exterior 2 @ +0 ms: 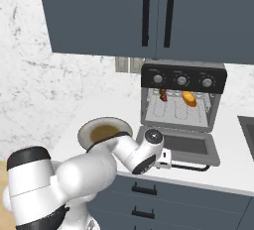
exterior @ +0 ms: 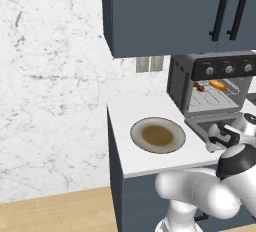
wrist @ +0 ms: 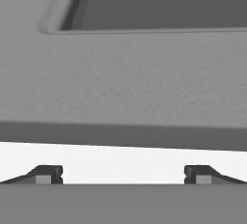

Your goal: Pick up the kebab skewer and baguette bread, and place them inside the toaster oven. Close the toaster oven door and start by setting the timer.

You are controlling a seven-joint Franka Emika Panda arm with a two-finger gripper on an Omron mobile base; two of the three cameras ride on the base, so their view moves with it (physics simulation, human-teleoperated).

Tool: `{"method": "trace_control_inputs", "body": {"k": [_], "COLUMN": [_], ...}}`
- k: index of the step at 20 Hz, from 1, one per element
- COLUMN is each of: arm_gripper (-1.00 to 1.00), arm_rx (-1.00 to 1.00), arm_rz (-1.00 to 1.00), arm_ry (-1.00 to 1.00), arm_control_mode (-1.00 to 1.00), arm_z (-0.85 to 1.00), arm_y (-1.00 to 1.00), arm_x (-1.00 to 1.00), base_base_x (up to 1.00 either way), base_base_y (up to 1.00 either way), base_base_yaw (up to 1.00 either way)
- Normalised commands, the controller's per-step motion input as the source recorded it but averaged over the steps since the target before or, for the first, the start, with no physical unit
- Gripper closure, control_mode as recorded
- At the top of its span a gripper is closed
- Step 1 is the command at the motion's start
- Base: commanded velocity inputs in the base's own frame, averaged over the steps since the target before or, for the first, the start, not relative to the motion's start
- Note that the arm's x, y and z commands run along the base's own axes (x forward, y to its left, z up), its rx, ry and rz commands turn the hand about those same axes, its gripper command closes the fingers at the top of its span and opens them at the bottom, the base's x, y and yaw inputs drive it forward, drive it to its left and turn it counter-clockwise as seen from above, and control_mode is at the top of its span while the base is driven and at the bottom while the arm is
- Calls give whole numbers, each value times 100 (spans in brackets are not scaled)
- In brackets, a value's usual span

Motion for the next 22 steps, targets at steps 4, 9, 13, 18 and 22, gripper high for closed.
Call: {"method": "trace_control_inputs", "body": {"k": [4,9,13,18,22], "arm_gripper": [-100,-100,-100,-100,-100], "arm_rx": [0,0,0,0,0], "arm_rz": [-4,-4,-4,-3,-3], "arm_ry": [-2,-2,-7,-9,-10], "arm_control_mode": [-100,-100,-100,-100,-100], "arm_z": [-14,-8,0,0,1], "arm_y": [0,0,0,0,0], "arm_x": [12,17,26,33,43], "base_base_x": [0,0,0,0,0], "base_base_y": [0,0,0,0,0], "base_base_yaw": [0,0,0,0,0]}}
